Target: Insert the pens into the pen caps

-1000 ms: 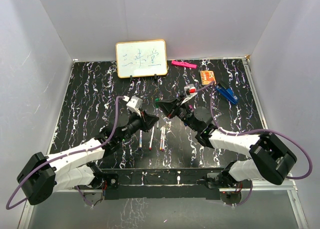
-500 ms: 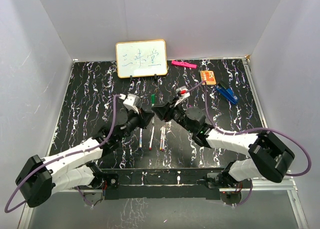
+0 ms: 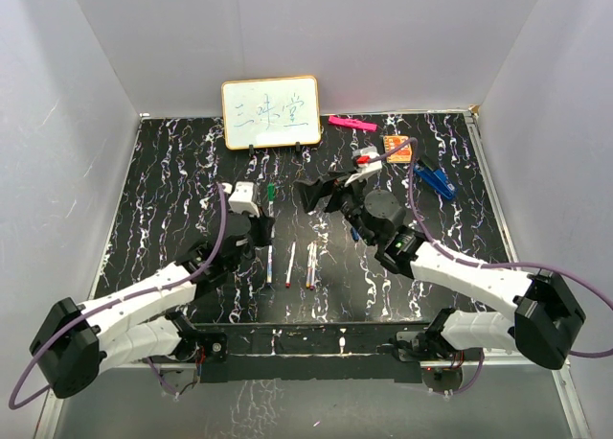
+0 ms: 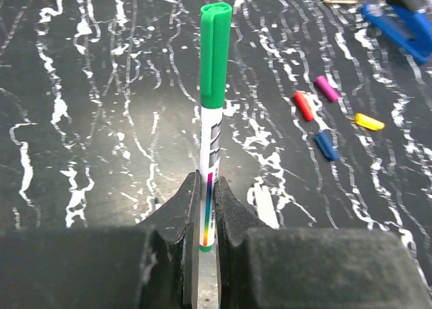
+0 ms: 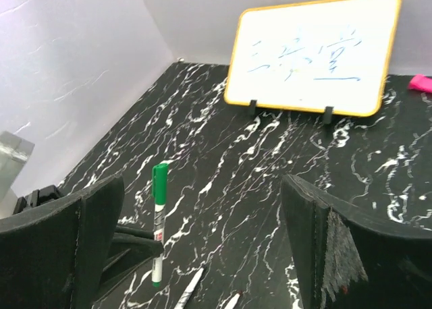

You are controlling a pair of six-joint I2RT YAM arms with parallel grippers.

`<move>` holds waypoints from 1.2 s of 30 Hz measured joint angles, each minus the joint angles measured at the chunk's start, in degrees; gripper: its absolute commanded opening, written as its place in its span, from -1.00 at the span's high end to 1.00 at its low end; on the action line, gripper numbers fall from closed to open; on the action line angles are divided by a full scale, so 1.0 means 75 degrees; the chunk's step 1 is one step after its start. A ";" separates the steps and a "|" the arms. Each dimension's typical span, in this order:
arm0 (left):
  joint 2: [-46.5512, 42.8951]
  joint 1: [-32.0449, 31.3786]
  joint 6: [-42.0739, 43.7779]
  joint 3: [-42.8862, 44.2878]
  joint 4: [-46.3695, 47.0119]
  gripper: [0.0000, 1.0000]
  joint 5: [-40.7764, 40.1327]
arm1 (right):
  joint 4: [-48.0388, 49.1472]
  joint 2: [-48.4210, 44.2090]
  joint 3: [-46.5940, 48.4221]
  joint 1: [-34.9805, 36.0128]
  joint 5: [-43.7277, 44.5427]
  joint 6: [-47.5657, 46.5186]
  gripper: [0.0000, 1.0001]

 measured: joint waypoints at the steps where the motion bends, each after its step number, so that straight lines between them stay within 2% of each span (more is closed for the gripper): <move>1: 0.0093 0.0020 0.0090 0.0044 -0.0087 1.00 -0.0166 | -0.0012 -0.0070 0.0000 -0.0023 0.0134 -0.0052 -0.96; 5: 0.0766 0.0548 0.0289 0.0586 -0.0495 1.00 -0.0210 | -0.0125 -0.0169 0.0000 -0.0131 0.0612 -0.0192 -0.96; 9: 0.1743 0.1961 0.0233 0.1349 -0.0723 1.00 0.0388 | -0.0114 -0.0268 -0.0216 -0.0347 0.1113 -0.0219 -0.96; 13: 0.2809 0.2716 0.0227 0.2107 -0.1145 1.00 0.0729 | -0.0172 -0.0376 -0.0414 -0.0781 0.1306 -0.0099 -0.96; 19: 0.4476 0.3130 0.0283 0.3273 -0.1923 1.00 0.1396 | -0.0787 -0.0376 -0.0414 -0.1437 0.1498 0.0125 -0.96; 31: 0.6441 0.3672 0.0455 0.4800 -0.2818 0.86 0.2081 | -0.1472 -0.0560 -0.0493 -0.1518 0.1737 0.0256 -0.96; 36: 0.6968 0.3698 0.0574 0.5418 -0.3110 0.66 0.2081 | -0.1614 -0.0784 -0.0586 -0.1539 0.1795 0.0297 -0.96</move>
